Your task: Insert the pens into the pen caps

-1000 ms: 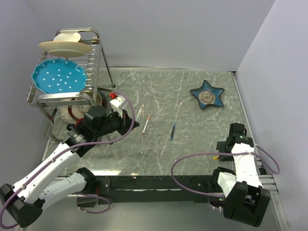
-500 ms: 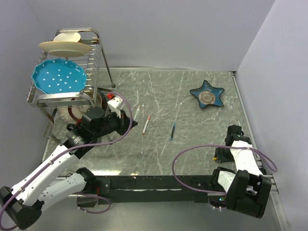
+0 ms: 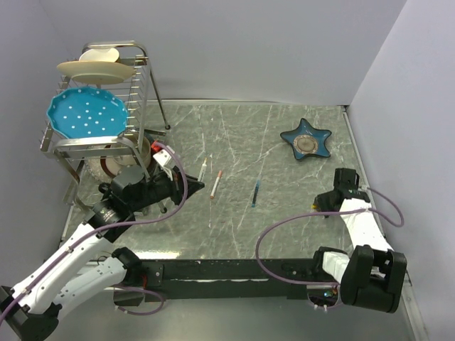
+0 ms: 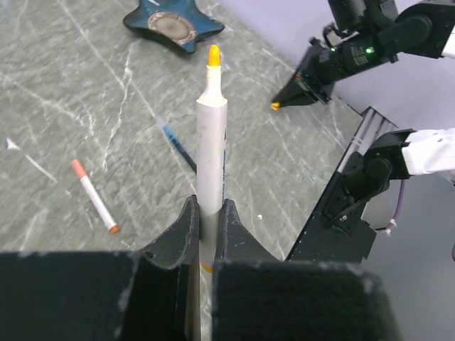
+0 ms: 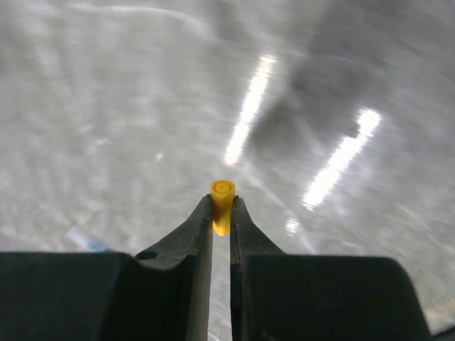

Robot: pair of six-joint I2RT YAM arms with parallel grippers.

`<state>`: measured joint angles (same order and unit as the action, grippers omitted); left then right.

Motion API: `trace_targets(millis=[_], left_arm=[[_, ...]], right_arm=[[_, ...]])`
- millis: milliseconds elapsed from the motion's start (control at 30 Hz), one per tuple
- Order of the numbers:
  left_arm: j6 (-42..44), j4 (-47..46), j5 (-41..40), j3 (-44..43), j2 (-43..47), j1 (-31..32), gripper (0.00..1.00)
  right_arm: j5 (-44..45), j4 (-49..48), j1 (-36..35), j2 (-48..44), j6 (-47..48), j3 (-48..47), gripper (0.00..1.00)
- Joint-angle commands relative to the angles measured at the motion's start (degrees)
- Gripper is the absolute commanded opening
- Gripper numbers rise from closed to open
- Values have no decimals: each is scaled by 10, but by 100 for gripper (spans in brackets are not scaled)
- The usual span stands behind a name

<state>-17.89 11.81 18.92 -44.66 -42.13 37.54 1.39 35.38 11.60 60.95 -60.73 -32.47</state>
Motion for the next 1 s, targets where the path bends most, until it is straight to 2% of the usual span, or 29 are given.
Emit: trace_targets(millis=[0,100,267,333,433,533,667,767,800,967], left_arm=[[-1,-48,38,-3,-4,1,1],[6,-48,38,0,-5,1,1],[5,-66,105,0,-16,1,2],[-3,-72,114,-4,-23,1,1],[-20,-78,108,-11,-37,1,1],[-31,-82,129,-19,-53,1,1],[-59,-100,143,-27,-89,2,1],[-105,-114,137,-17,-110,3,1],[-120,-155,140,-9,-113,4,1],[-181,-216,97,34,-132,47,1]], right_arm=[[-6,-56,-45,-16,54,-25,0],[7,-58,-71,-35,59,-28,0],[-6,-80,-92,-50,126,-33,0],[-56,-129,-100,-73,166,-23,0],[-177,-217,-132,-127,225,5,0],[-211,-253,-170,-148,234,-8,0],[-269,-320,-255,-144,221,-25,0],[-266,-374,-300,-160,192,-29,0],[-262,-382,-325,-173,187,-32,0],[-250,-403,-351,-210,172,-42,0]])
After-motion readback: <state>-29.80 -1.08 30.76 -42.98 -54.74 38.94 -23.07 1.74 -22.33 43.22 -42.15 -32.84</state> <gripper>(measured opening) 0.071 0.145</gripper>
